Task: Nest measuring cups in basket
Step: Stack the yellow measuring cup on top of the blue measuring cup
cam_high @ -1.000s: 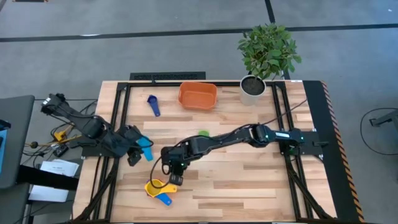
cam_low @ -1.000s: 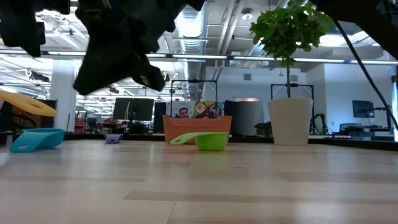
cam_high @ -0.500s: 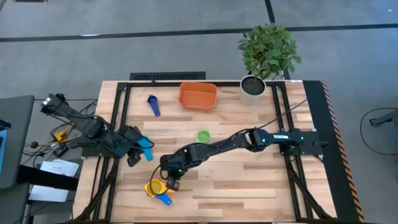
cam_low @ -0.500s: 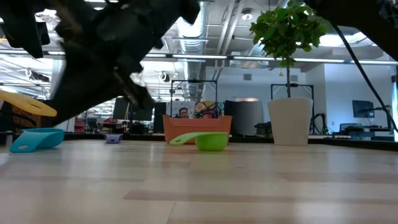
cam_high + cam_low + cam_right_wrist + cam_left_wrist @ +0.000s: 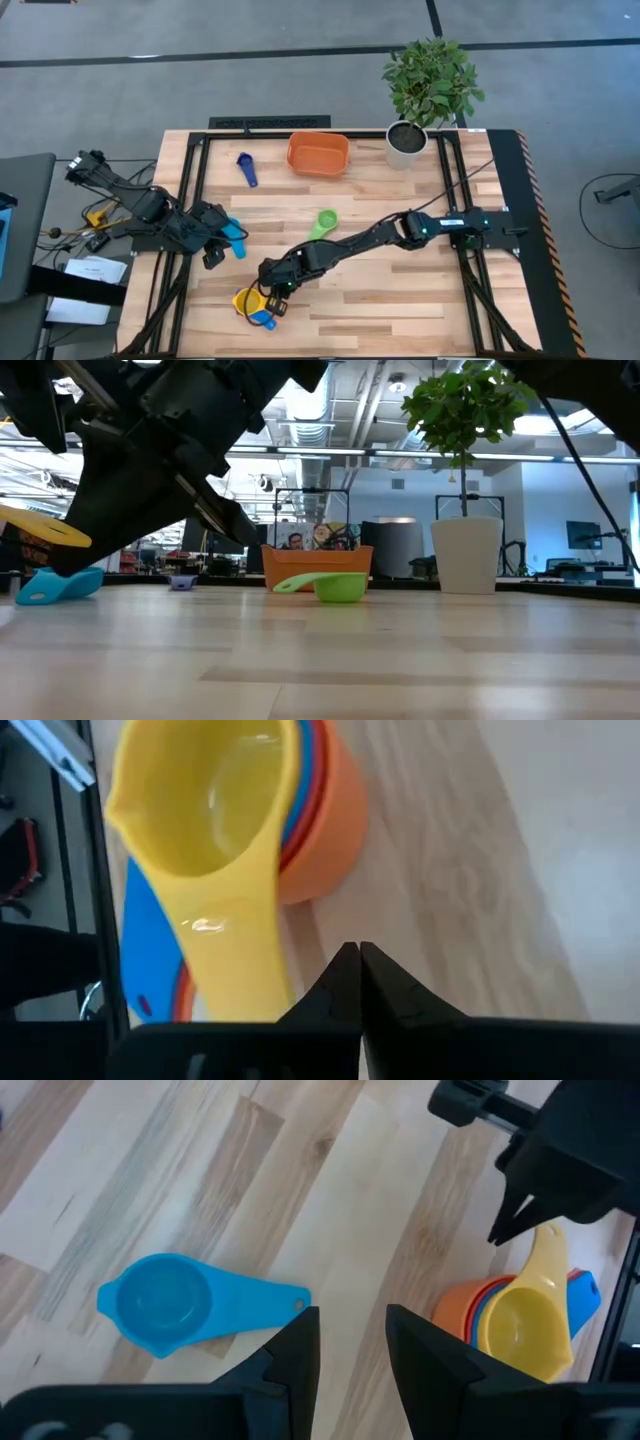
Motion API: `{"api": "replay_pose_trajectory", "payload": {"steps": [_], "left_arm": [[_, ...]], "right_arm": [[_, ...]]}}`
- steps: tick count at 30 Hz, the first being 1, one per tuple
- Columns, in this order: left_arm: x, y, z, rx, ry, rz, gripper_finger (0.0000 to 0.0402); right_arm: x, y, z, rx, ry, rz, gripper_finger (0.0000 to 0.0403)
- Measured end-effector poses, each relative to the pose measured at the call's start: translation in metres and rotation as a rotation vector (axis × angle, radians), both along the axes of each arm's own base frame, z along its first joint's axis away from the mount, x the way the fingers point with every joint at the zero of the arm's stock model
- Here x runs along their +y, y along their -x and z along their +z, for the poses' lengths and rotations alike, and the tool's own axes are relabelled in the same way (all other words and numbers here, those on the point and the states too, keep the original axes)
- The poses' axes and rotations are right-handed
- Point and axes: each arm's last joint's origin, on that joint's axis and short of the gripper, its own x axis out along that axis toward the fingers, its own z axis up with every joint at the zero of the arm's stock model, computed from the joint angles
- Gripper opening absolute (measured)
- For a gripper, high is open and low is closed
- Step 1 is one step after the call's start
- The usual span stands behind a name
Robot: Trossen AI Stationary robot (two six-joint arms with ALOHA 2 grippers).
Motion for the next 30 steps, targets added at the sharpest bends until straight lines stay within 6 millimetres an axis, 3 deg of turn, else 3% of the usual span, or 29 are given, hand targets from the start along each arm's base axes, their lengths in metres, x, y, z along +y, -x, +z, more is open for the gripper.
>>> {"api": "replay_pose_trajectory", "payload": {"steps": [10,19,30], "left_arm": [[0.0,0.0,0.0,-0.001,-0.005,-0.01,0.0105],[-0.001,0.0,0.0,0.008,0.012,-0.021,0.0105],[-0.02,0.012,-0.001,0.077,0.116,-0.225,0.0105]], "right_arm": [[0.018,0.003,0.003,-0.021,-0.099,0.143,0.0013],[0.015,0.0,0.005,-0.043,-0.135,0.19,0.0015],[0.009,0.001,0.004,0.052,-0.19,-0.022,0.0012]]}}
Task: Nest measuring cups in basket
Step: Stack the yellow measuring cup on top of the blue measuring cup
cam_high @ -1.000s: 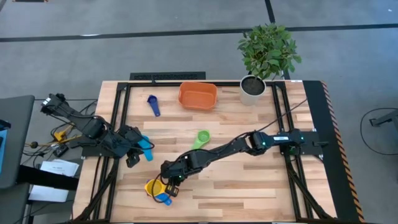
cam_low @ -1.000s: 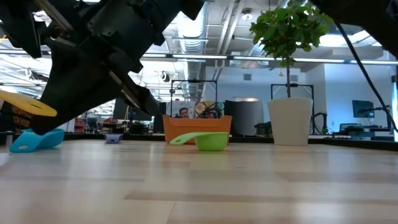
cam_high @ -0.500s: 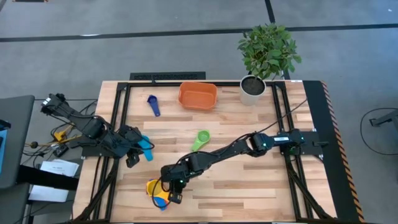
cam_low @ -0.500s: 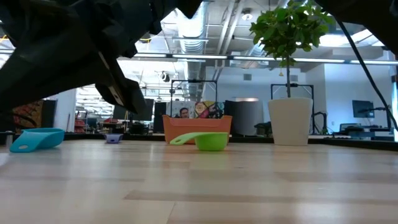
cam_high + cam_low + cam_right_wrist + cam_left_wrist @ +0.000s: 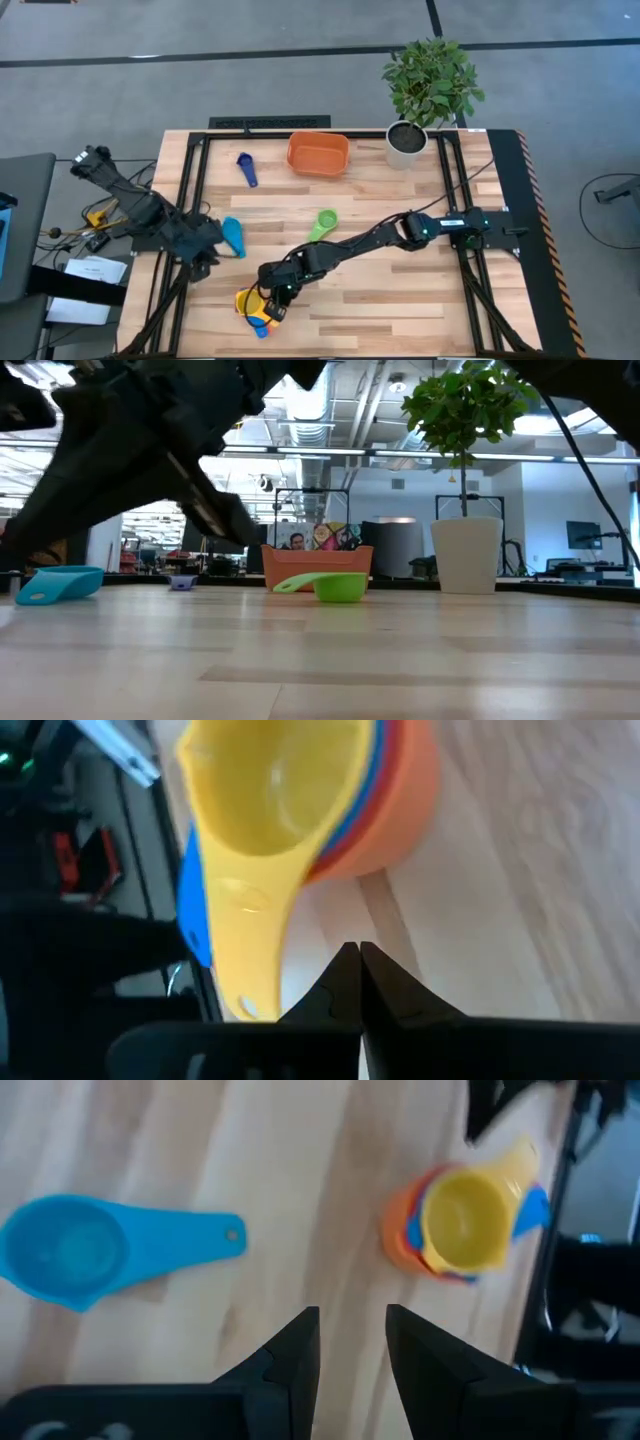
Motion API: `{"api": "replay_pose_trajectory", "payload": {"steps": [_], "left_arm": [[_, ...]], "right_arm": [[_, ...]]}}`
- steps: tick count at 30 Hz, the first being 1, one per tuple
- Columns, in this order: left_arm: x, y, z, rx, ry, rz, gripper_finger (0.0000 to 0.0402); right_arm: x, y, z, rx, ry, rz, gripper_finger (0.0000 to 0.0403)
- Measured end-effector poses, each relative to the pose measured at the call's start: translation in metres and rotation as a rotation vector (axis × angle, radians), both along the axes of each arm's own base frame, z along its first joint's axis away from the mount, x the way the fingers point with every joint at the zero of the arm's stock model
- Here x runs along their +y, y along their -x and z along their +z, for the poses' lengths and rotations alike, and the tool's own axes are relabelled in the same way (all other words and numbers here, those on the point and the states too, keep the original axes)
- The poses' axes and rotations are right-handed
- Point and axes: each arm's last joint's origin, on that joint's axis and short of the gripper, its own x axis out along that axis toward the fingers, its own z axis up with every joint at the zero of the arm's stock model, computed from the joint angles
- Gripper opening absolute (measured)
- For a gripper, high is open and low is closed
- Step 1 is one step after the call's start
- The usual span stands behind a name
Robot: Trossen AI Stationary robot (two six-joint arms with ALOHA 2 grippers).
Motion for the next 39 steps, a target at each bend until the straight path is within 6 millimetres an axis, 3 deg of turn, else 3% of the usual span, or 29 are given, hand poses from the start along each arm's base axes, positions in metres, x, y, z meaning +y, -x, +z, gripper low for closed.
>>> {"api": "replay_pose_trajectory", "payload": {"steps": [8,15,22,28,33,39], "left_arm": [[-0.025,0.017,0.002,-0.034,0.053,-0.035,0.0105],[-0.066,0.022,-0.004,-0.122,0.104,0.03,0.0105],[-0.114,0.014,-0.035,-0.044,0.168,0.153,0.0105],[-0.153,0.0,-0.064,-0.038,0.24,0.181,0.0105],[-0.173,-0.01,-0.087,-0.027,0.288,0.23,0.0105],[-0.183,-0.018,-0.108,-0.011,0.3,0.284,0.0105]], "right_arm": [[0.012,0.007,-0.001,0.095,-0.036,-0.119,0.0012],[0.024,0.013,-0.002,0.124,-0.036,-0.124,0.0008],[0.021,0.027,0.021,0.141,0.062,-0.122,0.001],[0.03,0.025,0.023,0.078,0.067,-0.139,0.0006],[0.04,0.026,0.015,0.063,0.104,-0.169,0.0008],[0.038,0.024,0.018,0.033,0.126,-0.181,0.0006]]}}
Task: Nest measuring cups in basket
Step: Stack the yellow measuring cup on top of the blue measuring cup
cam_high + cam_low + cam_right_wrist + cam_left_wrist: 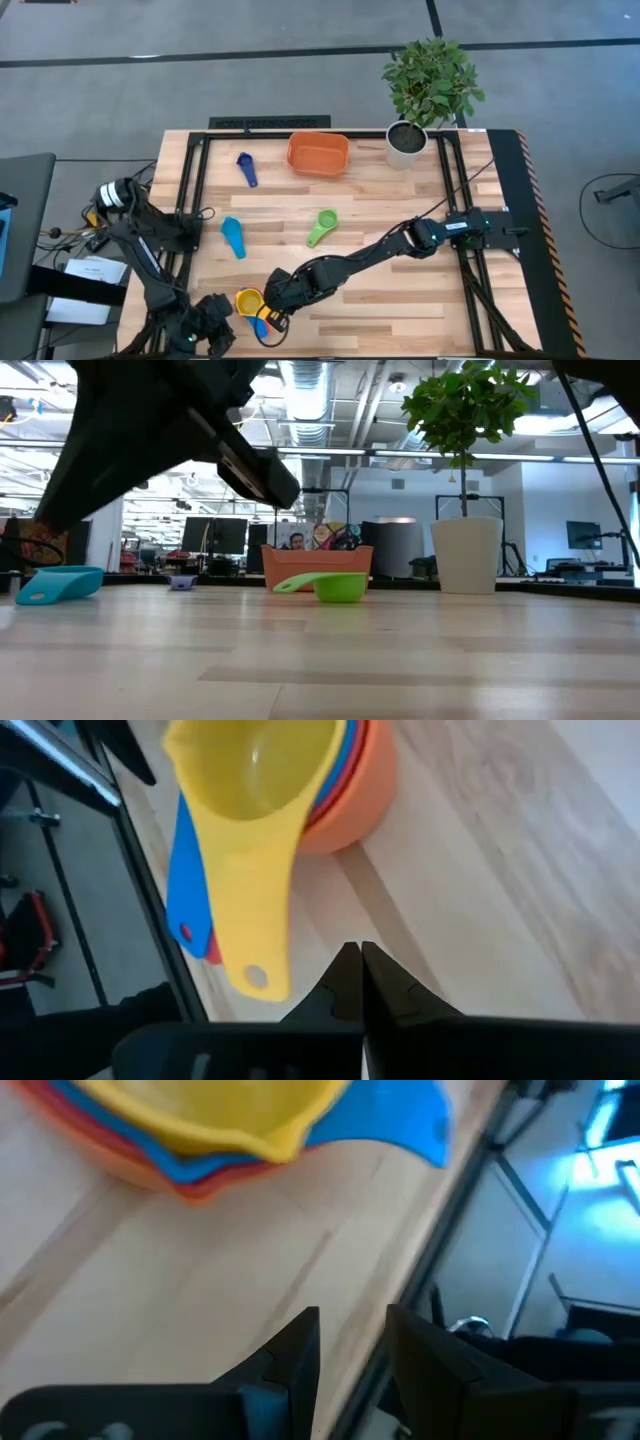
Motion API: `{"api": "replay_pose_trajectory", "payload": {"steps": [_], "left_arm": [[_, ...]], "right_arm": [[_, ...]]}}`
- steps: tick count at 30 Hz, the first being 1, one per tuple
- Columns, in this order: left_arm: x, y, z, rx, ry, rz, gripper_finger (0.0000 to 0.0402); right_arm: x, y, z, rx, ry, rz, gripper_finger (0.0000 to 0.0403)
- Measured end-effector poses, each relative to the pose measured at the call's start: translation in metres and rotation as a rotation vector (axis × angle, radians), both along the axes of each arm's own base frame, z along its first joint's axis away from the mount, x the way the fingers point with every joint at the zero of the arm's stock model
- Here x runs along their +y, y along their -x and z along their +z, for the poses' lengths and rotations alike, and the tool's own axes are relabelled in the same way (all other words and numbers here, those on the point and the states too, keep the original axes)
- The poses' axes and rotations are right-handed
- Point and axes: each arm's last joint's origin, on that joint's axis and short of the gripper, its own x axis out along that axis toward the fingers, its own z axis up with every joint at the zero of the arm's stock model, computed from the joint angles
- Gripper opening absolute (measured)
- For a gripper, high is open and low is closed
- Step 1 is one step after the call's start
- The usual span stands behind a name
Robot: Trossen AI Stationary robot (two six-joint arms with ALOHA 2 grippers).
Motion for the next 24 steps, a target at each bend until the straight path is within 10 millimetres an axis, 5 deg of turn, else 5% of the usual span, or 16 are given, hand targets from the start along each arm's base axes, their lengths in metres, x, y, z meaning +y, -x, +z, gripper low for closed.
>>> {"api": "replay_pose_trajectory", "payload": {"steps": [24], "left_arm": [[0.018,-0.043,-0.01,-0.02,-0.07,0.028,0.0105]], "right_arm": [[-0.006,-0.002,-0.001,-0.02,0.06,0.038,0.0007]]}}
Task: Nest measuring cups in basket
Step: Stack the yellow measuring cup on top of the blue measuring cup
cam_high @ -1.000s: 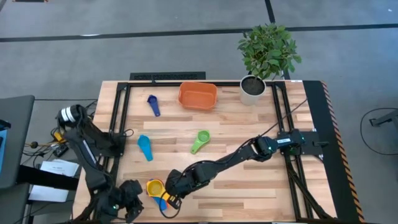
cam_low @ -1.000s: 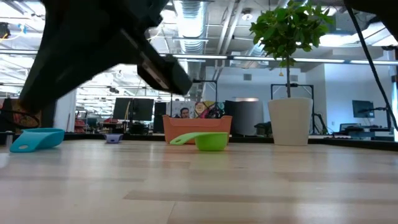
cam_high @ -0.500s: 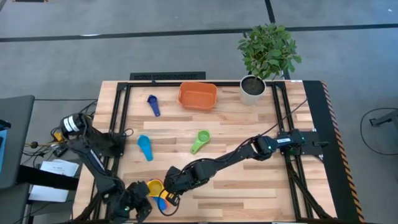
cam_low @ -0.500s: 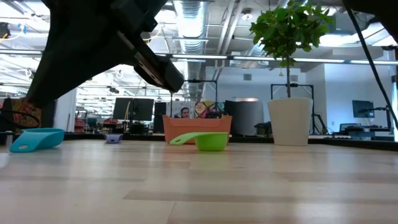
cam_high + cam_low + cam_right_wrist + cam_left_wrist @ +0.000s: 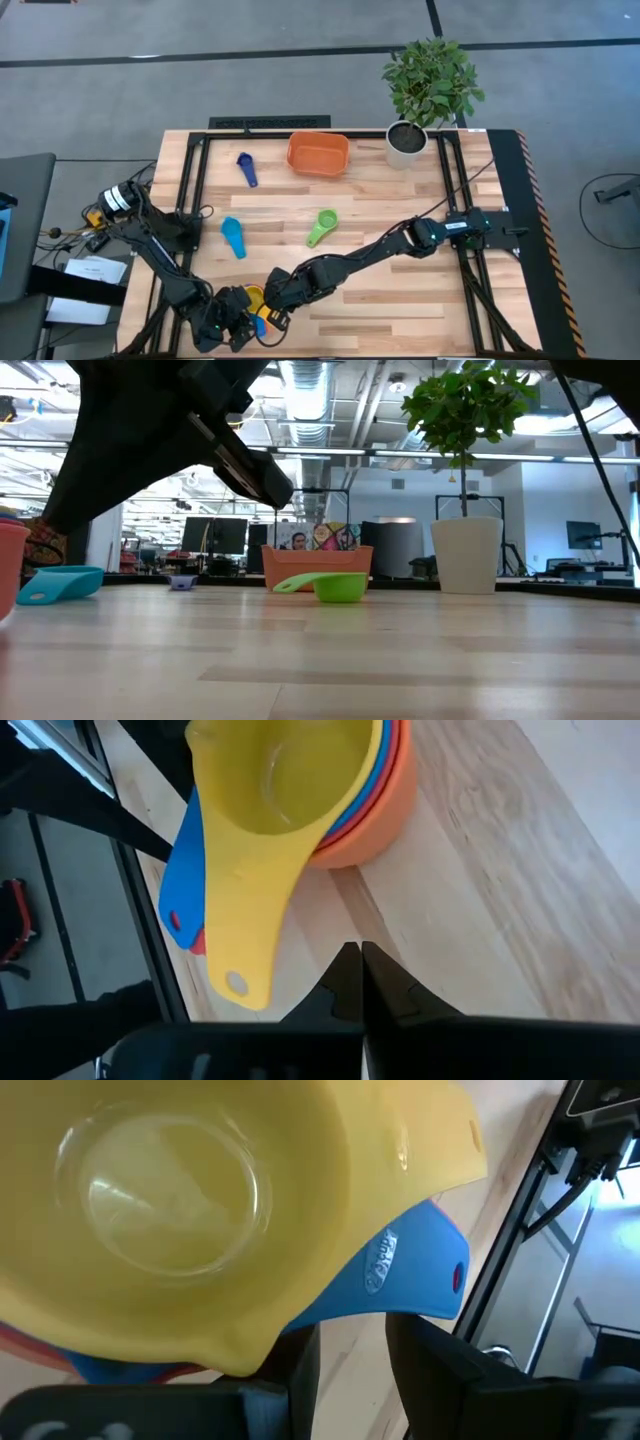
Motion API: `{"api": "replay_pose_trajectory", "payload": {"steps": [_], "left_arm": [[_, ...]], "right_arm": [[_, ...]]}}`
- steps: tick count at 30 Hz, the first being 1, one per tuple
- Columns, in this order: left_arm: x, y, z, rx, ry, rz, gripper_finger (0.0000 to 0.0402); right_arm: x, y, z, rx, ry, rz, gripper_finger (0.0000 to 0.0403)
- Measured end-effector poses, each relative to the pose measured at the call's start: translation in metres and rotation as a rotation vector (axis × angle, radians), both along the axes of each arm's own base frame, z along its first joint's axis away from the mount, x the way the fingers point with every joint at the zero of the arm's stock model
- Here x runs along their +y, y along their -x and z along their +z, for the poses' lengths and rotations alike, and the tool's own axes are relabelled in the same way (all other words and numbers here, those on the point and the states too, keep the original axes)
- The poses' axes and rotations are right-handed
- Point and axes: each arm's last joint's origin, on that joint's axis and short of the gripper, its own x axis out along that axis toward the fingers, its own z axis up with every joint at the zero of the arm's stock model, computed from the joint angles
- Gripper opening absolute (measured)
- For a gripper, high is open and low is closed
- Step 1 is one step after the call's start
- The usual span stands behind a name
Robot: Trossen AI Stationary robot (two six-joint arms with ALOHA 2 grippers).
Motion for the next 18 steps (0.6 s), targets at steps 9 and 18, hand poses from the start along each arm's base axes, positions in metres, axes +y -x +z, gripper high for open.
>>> {"api": "replay_pose_trajectory", "payload": {"steps": [9,18], "left_arm": [[-0.001,-0.002,0.001,-0.011,0.026,0.015,0.0105],[0.001,-0.007,0.003,-0.032,0.043,0.039,0.0105]], "right_arm": [[-0.001,-0.002,0.001,-0.022,-0.003,0.014,0.0007],[0.006,-0.011,0.011,-0.176,-0.035,0.092,0.0007]]}}
